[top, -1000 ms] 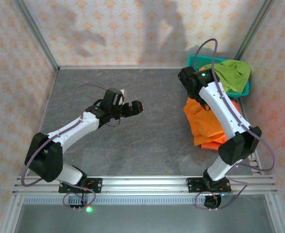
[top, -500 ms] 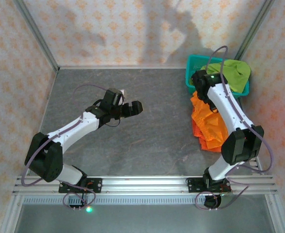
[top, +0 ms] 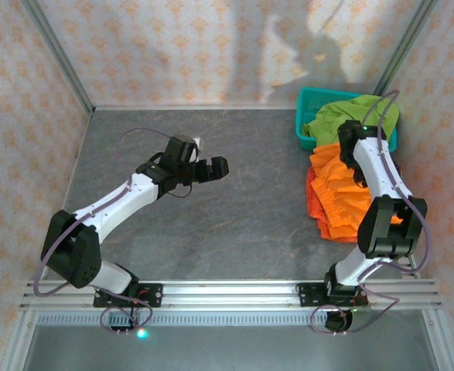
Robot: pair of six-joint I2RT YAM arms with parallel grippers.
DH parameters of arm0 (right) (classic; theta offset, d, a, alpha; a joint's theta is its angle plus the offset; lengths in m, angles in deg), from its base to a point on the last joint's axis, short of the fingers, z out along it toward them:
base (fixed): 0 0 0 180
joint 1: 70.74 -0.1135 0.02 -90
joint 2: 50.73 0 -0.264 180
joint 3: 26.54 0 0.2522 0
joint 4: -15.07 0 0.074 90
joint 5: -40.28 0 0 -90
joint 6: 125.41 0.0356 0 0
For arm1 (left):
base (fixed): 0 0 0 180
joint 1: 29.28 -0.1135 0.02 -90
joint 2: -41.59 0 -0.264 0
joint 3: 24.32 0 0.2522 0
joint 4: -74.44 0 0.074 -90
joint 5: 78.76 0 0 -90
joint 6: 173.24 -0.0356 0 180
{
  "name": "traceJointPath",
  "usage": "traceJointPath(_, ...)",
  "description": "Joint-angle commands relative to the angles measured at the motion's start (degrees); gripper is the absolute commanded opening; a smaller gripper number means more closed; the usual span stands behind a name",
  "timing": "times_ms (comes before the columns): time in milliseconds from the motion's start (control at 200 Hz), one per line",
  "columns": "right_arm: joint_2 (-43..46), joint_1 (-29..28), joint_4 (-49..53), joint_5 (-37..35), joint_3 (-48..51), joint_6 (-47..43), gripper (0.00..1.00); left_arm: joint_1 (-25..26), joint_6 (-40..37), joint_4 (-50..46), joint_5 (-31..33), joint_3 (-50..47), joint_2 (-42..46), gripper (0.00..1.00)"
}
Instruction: Fold and stack the shorts
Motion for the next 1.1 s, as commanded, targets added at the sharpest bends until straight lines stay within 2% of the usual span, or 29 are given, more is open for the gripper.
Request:
traceJointPath(0,1.01,0.51,-0.16,-1.02,-1.80,1.03,0.70,-0.32,-2.50,-2.91,-0.86,2.21,-0.71,1.00)
traceJointPath(60,0.28,0.57,1.92,-0.89,-5.67,3.02,0.80,-0.33,-2.88,-2.80,-0.57,2.04,-0.29,1.00)
traceJointPath(95,0.11,0.60,2.86,2.25,-8.61,3.81,0.84,-0.35,-2.86,-2.51,-0.27,1.73,0.18,1.00)
traceJointPath(175,2.50,0.58,0.35,17.71,-12.80,3.91,0.91,-0.31,-2.65,-1.29,0.44,0.68,1.12,1.00)
traceJointPath(270,7.29,0.56,-10.59,35.23,-11.25,5.13,0.97,-0.32,-2.11,0.17,0.56,-0.05,1.49,1.00)
traceJointPath(295,7.98,0.48,-13.41,38.23,-10.66,5.91,1.00,-0.34,-1.99,0.44,0.55,-0.12,1.43,1.00)
traceJointPath(355,6.81,-0.37,-17.18,40.86,-11.54,7.48,1.00,-0.31,-1.65,0.84,0.46,-0.16,1.32,1.00)
traceJointPath(530,-8.50,-3.43,-14.04,34.99,-25.29,6.57,0.99,-0.31,-1.53,0.74,0.90,-0.53,1.84,1.00)
traceJointPath(621,-16.78,-3.44,-12.20,34.08,-32.88,6.67,0.99,-0.31,-1.63,0.39,1.49,-1.02,2.50,1.00)
traceJointPath(746,-26.83,-3.22,-8.64,29.24,-42.99,7.15,1.00,-0.39,-1.67,-0.25,2.50,-2.04,3.81,1.00)
traceJointPath(861,-33.52,-2.45,-6.11,27.04,-48.86,7.33,0.99,-0.31,-1.86,-0.89,3.74,-2.94,4.90,1.00)
traceJointPath(1001,-37.18,-1.47,-6.04,25.95,-50.55,7.04,0.81,-0.31,-1.41,-0.15,4.57,-4.49,5.96,1.00)
traceJointPath(1096,-37.79,-0.79,-6.20,28.20,-50.12,7.48,0.62,-0.35,-0.86,0.37,4.39,-5.17,5.82,1.00)
